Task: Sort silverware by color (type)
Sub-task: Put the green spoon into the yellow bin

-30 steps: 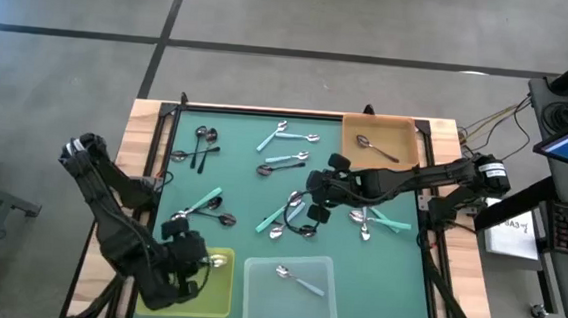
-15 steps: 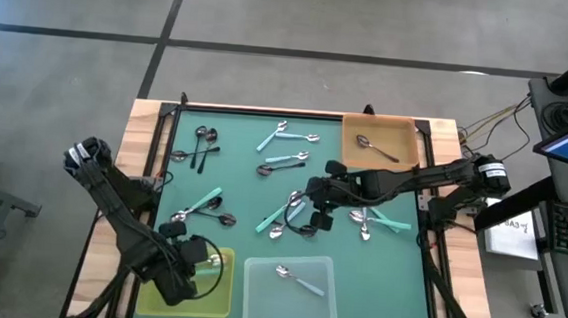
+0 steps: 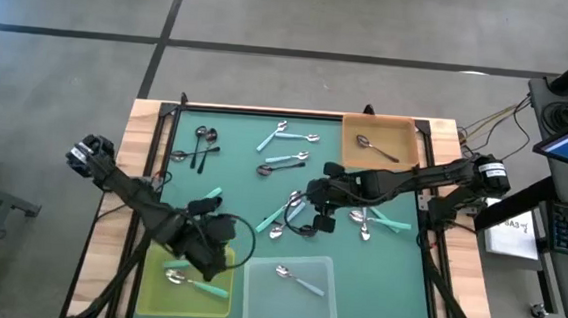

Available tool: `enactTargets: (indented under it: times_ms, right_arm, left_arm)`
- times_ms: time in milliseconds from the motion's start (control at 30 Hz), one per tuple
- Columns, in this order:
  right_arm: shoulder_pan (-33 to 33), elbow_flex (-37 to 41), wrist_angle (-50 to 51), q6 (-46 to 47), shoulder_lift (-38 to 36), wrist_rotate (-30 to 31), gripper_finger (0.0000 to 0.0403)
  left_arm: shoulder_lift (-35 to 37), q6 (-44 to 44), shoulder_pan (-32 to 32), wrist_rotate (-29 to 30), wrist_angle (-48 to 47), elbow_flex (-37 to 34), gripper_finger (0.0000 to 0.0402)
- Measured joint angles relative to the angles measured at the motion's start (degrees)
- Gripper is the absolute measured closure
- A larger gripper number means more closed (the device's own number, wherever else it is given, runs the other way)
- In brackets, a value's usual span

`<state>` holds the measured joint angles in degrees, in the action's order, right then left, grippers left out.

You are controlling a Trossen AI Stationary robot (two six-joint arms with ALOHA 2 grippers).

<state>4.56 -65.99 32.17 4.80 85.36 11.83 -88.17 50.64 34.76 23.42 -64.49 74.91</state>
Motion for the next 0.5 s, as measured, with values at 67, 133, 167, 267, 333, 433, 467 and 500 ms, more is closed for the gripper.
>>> enactTargets:
  times_ms: [67,133,167,267,333,433,467,500]
  right_arm:
    - [0.00,0.94,-4.24,-3.50,0.00,-2.38,0.0315]
    - [0.00,2.54,-9.58,-6.29,0.00,-6.00,0.0318]
    - [0.00,3.58,-12.55,-7.44,0.01,-7.99,0.0319]
    - [0.00,5.90,-20.29,-10.13,1.42,-11.30,0.0318]
    - [-0.08,6.55,-23.47,-12.10,3.61,-11.44,0.0316]
    - [-0.62,6.27,-27.03,-14.68,7.73,-11.44,0.0318]
    - [-0.86,5.53,-27.33,-14.98,9.29,-11.44,0.0319]
    - [-1.13,4.62,-27.57,-15.16,10.94,-11.43,0.0320]
  left_arm:
    - [0.55,-0.17,0.00,2.38,-0.02,0.08,0.0272]
    - [1.29,-0.15,0.17,3.69,0.09,0.43,0.0272]
    - [1.77,-0.01,0.44,4.59,0.16,0.46,0.0272]
    - [3.08,0.91,1.27,7.77,0.16,0.46,0.0272]
    - [3.84,0.95,1.47,8.75,0.11,0.46,0.0271]
    - [4.94,0.34,1.47,9.12,0.11,0.46,0.0271]
    - [5.36,-0.16,1.47,9.51,0.12,0.46,0.0271]
    - [5.57,-0.60,1.53,9.97,0.06,0.46,0.0271]
